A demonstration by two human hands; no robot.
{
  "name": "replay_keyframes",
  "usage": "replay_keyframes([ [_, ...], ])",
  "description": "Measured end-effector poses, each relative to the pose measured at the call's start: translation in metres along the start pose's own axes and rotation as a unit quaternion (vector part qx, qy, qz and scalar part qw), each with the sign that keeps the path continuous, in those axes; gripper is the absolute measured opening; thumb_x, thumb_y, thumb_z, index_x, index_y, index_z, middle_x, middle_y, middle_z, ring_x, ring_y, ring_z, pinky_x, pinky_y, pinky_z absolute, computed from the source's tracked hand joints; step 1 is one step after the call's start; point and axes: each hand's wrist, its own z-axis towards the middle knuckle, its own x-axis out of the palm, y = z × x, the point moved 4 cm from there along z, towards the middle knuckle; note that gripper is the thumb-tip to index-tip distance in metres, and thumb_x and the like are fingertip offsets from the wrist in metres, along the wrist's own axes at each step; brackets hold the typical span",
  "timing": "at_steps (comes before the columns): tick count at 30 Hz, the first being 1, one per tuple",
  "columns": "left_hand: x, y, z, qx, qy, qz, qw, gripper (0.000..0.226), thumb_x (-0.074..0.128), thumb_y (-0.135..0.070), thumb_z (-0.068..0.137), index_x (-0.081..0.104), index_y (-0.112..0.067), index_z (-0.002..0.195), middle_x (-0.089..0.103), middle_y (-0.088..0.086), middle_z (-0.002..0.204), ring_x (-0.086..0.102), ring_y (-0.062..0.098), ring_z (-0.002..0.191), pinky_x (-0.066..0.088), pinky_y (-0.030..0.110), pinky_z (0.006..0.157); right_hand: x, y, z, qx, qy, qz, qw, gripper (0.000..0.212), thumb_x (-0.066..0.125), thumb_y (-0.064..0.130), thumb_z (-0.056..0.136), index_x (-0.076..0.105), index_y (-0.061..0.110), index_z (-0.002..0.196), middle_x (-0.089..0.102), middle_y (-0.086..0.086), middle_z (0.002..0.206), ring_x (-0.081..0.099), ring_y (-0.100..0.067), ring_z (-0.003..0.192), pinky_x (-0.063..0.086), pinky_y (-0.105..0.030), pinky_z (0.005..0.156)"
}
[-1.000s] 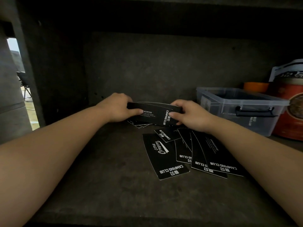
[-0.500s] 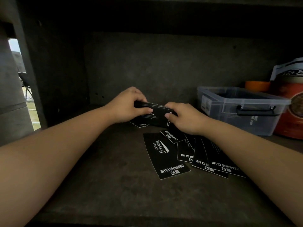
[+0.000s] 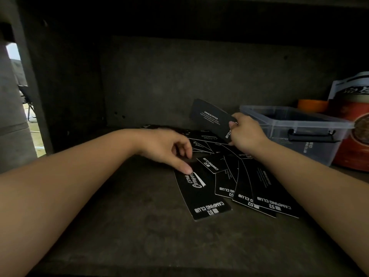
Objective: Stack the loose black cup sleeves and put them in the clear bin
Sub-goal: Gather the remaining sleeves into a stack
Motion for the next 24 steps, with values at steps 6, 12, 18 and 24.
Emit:
replay_keyframes([
  [6,0.003,-0.019,-0.014,-0.074,0.133,0.063,0.986,0.090,0.074,-0.054,0.048,0.042,-0.041,0.131,0.040,-0.013,0.132,0.045,0.014,0.119,0.044,0.029,0.095,0.009,0.001,-0.006,-0.028,0.088,-0.087,0.992,0.027,0.045,0.015,0.099,0.051,0.021,0.124,0.055,-0.004,0.104,0.054,-0.019,0.090,0.042,-0.026,0.071],
  [12,0.000,-0.015,-0.013,-0.074,0.139,0.092,0.983,0.044,0.078,-0.041,0.070,0.053,-0.035,0.107,0.052,-0.013,0.116,0.049,0.004,0.104,0.041,0.022,0.078,0.010,0.003,-0.007,-0.037,0.098,-0.091,0.990,0.027,0.046,0.014,0.098,0.050,0.019,0.124,0.055,-0.001,0.099,0.051,-0.016,0.091,0.037,-0.023,0.075],
  [18,-0.016,0.004,-0.009,-0.034,0.018,-0.134,0.990,0.034,0.076,-0.025,0.079,0.064,-0.026,0.111,0.072,-0.009,0.108,0.067,0.008,0.103,0.053,0.032,0.091,0.004,-0.002,-0.005,-0.010,0.066,-0.038,0.997,0.022,0.047,0.013,0.097,0.055,0.020,0.116,0.059,-0.004,0.096,0.056,-0.017,0.083,0.038,-0.020,0.055],
  [24,-0.050,0.031,-0.014,0.061,-0.415,-0.308,0.854,0.029,0.066,0.003,0.086,0.072,-0.025,0.087,0.070,-0.013,0.089,0.065,-0.002,0.087,0.048,0.007,0.073,0.000,-0.007,-0.003,0.050,0.030,0.037,0.998,0.018,0.042,0.013,0.096,0.053,0.014,0.110,0.057,-0.004,0.087,0.058,-0.022,0.078,0.048,-0.030,0.064],
])
